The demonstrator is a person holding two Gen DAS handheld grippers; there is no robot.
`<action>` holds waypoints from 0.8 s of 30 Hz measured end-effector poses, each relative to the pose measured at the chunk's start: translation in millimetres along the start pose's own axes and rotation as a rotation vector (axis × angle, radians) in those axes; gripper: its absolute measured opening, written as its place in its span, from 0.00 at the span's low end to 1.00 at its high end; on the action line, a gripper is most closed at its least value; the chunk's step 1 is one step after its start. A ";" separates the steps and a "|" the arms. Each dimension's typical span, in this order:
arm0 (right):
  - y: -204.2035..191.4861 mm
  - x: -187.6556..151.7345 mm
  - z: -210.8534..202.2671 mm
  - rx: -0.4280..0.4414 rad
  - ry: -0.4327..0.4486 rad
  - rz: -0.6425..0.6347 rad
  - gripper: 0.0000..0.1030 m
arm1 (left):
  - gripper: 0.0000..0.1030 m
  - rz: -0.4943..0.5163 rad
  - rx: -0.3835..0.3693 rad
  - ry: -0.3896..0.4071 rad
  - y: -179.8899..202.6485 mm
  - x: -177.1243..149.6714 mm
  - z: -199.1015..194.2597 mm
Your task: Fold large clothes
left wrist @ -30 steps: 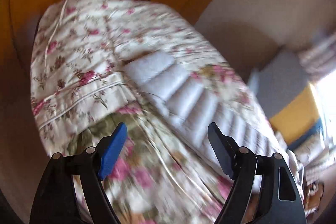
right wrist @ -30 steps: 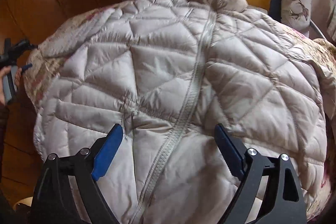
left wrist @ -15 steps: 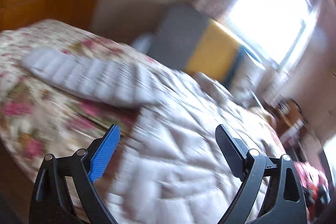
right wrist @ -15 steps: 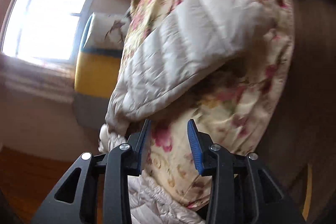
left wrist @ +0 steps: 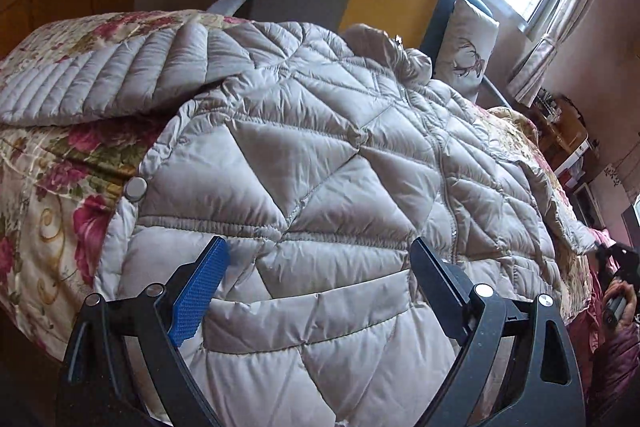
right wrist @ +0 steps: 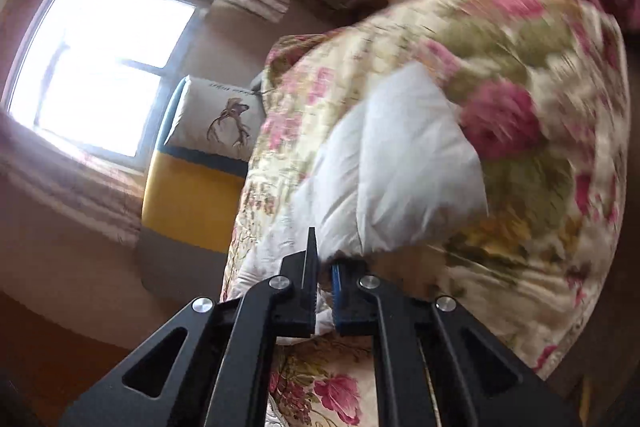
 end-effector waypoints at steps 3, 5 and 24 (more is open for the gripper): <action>-89.8 -14.8 -8.1 0.035 0.039 -0.285 0.05 | 0.89 -0.005 -0.004 -0.027 -3.5 -5.7 9.4; -145.6 -51.6 -3.5 0.073 0.018 -0.463 0.05 | 0.93 0.000 -0.017 -0.040 -4.4 -7.5 12.4; -283.8 -499.4 110.1 0.218 -0.457 -1.267 0.46 | 0.94 -0.139 -0.262 -0.023 21.1 47.8 -5.3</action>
Point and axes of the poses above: each gripper's, at about its wrist camera, not at the fingertips, and z roughly the way its jaws point, y to its right, x to its top, the point moved 10 cm from there along z, roughly the way its jaws point, and after that the axes turned 8 degrees about -x, right-handed, at the moved point
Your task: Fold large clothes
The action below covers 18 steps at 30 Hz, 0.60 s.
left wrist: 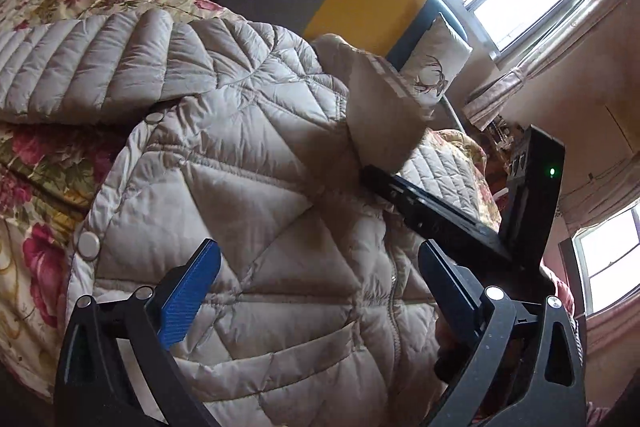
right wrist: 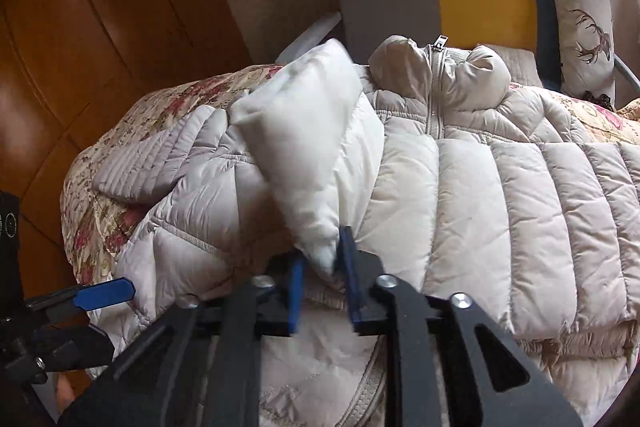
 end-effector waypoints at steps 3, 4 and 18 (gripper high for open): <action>6.3 -2.1 -18.7 0.001 0.037 0.009 0.60 | 0.94 0.001 -0.052 0.005 17.6 16.1 7.1; 11.1 -3.6 -27.9 0.017 0.045 0.028 0.66 | 0.94 0.006 -0.059 0.002 22.6 21.5 12.1; 198.2 -91.5 -130.7 -0.118 0.077 0.396 0.60 | 0.22 -0.076 0.057 -0.115 -14.1 53.8 102.5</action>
Point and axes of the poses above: each gripper's, at about its wrist camera, not at the fingertips, and z roughly the way its jaws point, y to its right, x to its top, the point moved 10 cm from there along z, roughly the way its jaws point, and after that the axes turned 8 degrees about -x, right-handed, at the moved point
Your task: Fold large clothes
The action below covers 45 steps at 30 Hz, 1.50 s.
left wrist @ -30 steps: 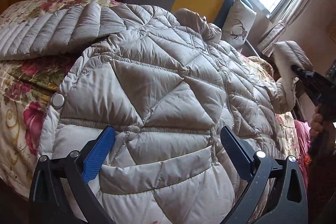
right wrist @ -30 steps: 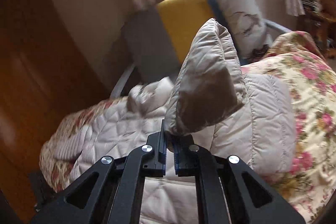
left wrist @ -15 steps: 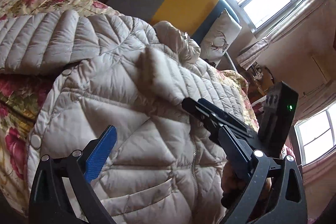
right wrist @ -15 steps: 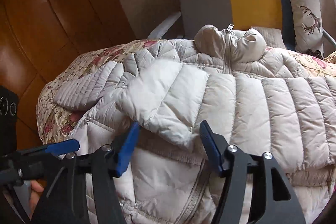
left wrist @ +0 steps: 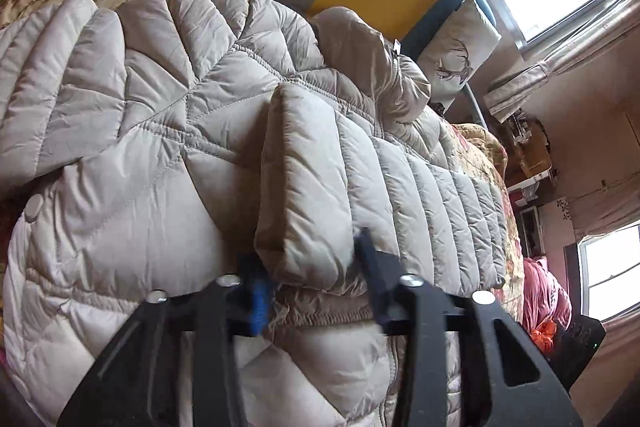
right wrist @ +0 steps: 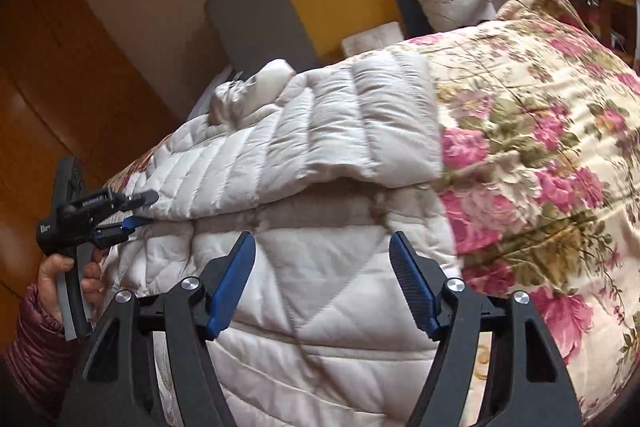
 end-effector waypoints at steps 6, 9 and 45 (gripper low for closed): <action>35.1 33.7 12.6 -0.013 0.032 0.096 0.28 | 0.06 0.011 -0.008 0.100 3.0 31.2 -22.8; 21.3 49.6 19.6 0.012 0.052 0.052 0.28 | 0.06 0.041 0.052 0.152 -1.9 48.2 -36.0; -114.7 -46.2 83.9 -0.331 -0.047 -0.387 0.95 | 0.87 -0.284 0.155 0.553 -231.4 -30.1 -275.0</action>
Point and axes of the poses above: each gripper's, at about its wrist camera, not at the fingertips, and z roughly the way its jaws point, y to its right, x to its top, the point moved 10 cm from there along z, roughly the way its jaws point, and after that the axes turned 8 degrees about -x, right-handed, at the moved point
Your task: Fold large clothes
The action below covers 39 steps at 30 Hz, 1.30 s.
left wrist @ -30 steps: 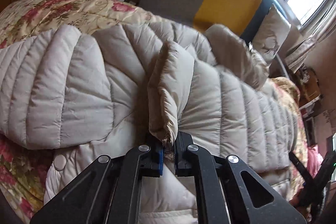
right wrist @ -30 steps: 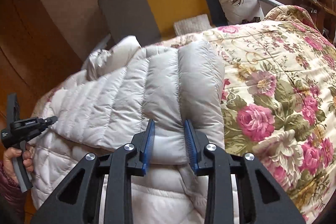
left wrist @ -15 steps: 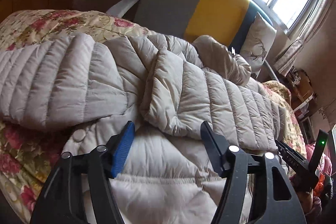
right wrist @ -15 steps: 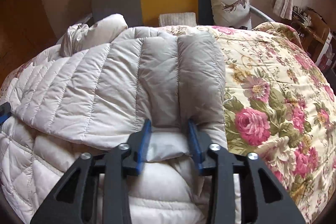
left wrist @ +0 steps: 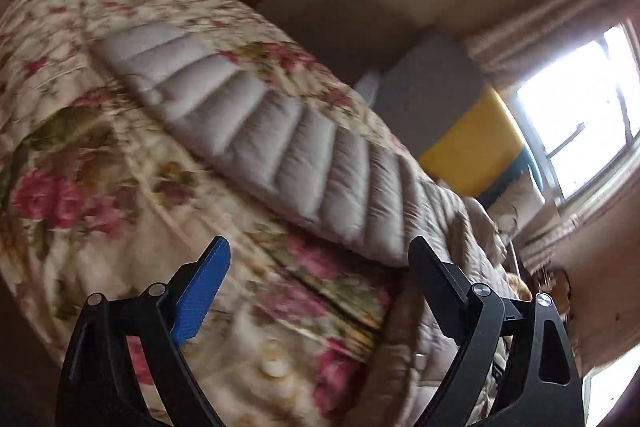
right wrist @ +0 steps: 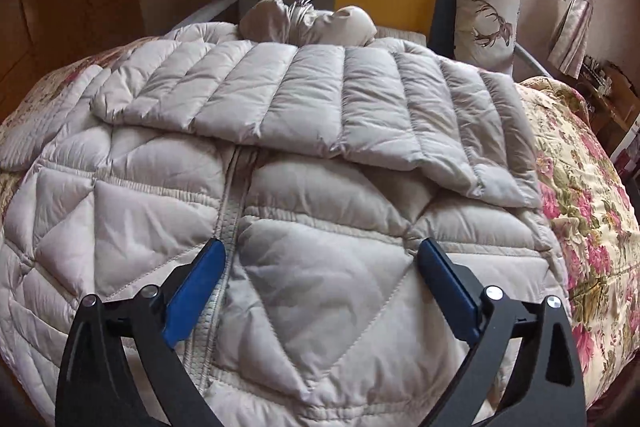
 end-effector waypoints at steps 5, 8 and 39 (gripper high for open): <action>4.3 -6.3 12.1 0.067 -0.078 0.073 0.98 | 0.64 -0.217 0.080 0.090 -84.9 54.5 -20.0; 4.8 -7.1 11.3 0.056 -0.068 0.062 0.98 | 0.64 -0.323 0.081 0.140 -114.5 84.6 -18.1; 21.5 5.5 -35.8 0.278 0.025 0.170 0.83 | 0.06 0.483 -0.220 -0.133 224.2 -74.3 87.7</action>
Point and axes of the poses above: each gripper's, at about its wrist camera, not at the fingertips, and z roughly the way its jaws point, y to its right, x to its top, the point moved 10 cm from there along z, roughly the way its jaws point, and after that the axes turned 8 degrees about -x, right-handed, at the moved point
